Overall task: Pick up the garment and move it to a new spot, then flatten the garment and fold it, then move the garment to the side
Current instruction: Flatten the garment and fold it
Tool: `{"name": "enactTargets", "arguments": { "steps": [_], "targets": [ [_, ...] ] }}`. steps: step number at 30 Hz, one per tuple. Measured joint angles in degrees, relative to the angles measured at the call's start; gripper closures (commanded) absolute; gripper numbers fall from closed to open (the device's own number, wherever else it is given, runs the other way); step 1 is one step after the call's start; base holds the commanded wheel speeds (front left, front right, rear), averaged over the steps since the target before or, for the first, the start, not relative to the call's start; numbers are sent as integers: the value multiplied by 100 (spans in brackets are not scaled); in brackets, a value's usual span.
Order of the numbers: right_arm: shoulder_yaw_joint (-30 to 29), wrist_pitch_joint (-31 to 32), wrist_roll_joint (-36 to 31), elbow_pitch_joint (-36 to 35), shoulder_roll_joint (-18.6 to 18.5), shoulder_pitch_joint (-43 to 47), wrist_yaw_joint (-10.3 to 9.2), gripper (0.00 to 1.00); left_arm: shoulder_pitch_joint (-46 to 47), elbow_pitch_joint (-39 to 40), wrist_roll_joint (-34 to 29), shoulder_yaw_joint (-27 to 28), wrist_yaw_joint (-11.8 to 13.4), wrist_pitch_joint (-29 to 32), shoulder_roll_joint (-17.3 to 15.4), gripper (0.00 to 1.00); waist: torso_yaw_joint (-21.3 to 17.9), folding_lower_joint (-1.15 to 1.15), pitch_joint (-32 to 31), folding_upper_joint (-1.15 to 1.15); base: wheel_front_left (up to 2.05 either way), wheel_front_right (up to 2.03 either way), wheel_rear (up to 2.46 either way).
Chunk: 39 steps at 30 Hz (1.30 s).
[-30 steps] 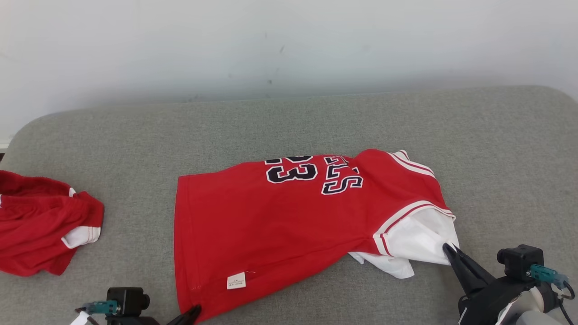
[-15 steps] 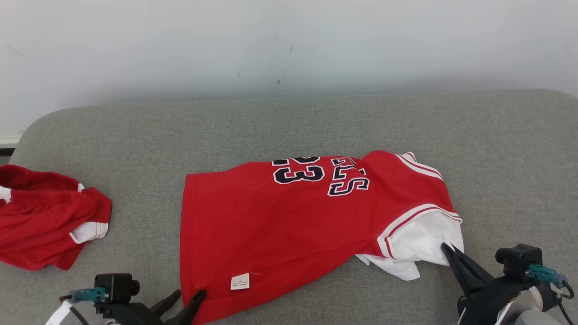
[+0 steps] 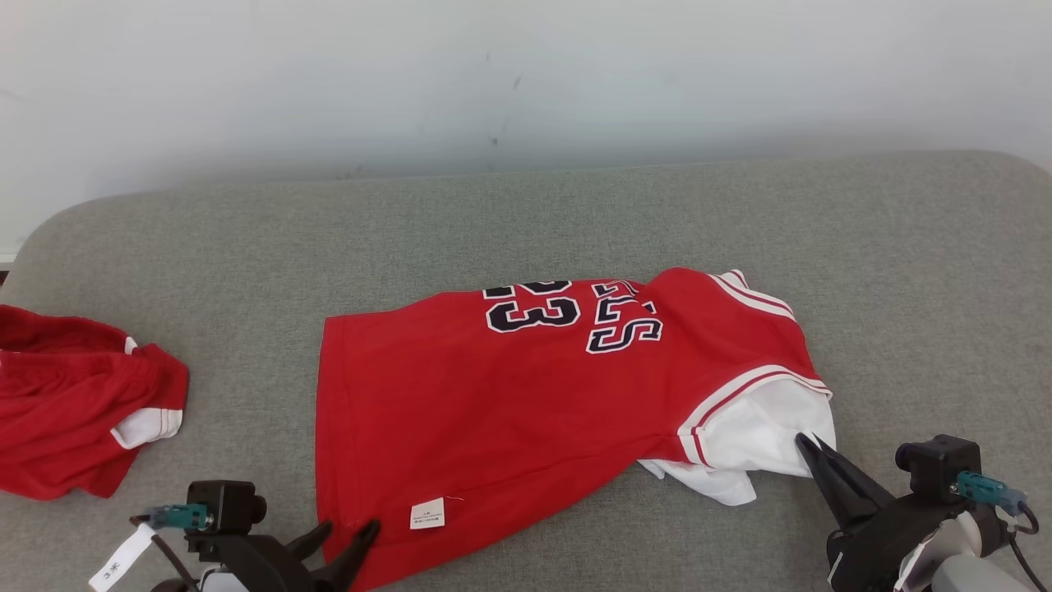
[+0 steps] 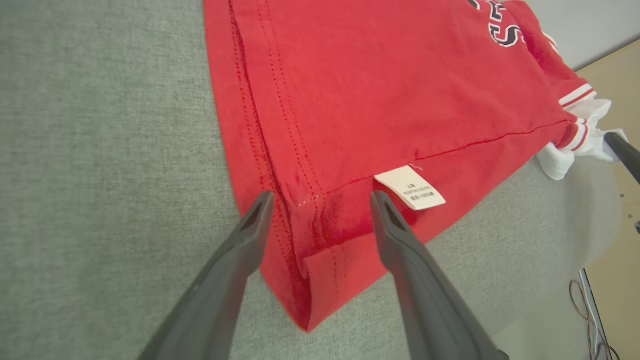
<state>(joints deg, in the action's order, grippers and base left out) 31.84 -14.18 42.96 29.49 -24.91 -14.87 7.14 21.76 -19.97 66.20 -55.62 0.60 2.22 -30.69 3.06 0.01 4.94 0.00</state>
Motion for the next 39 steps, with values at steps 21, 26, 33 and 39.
{"name": "enactTargets", "arguments": {
  "steps": [21,26,33,39],
  "targets": [
    [46,5,-10,3,-11,-206,0,100,241,-421,-166,-100,-9,32,171,100,-108,0,158,0,0,0,0],
    [88,5,-116,-42,-12,-549,0,100,539,-432,-175,170,-10,-258,93,100,-75,0,155,0,0,0,0],
    [127,3,-423,-188,27,-1723,1,100,1079,-427,-322,721,-20,-777,-224,100,-110,0,177,0,0,0,0],
    [316,-3,-554,-243,-19,-2664,1,100,1497,-416,-366,901,-66,-1028,-170,100,-133,-1,212,0,0,0,0]
  ]
}}
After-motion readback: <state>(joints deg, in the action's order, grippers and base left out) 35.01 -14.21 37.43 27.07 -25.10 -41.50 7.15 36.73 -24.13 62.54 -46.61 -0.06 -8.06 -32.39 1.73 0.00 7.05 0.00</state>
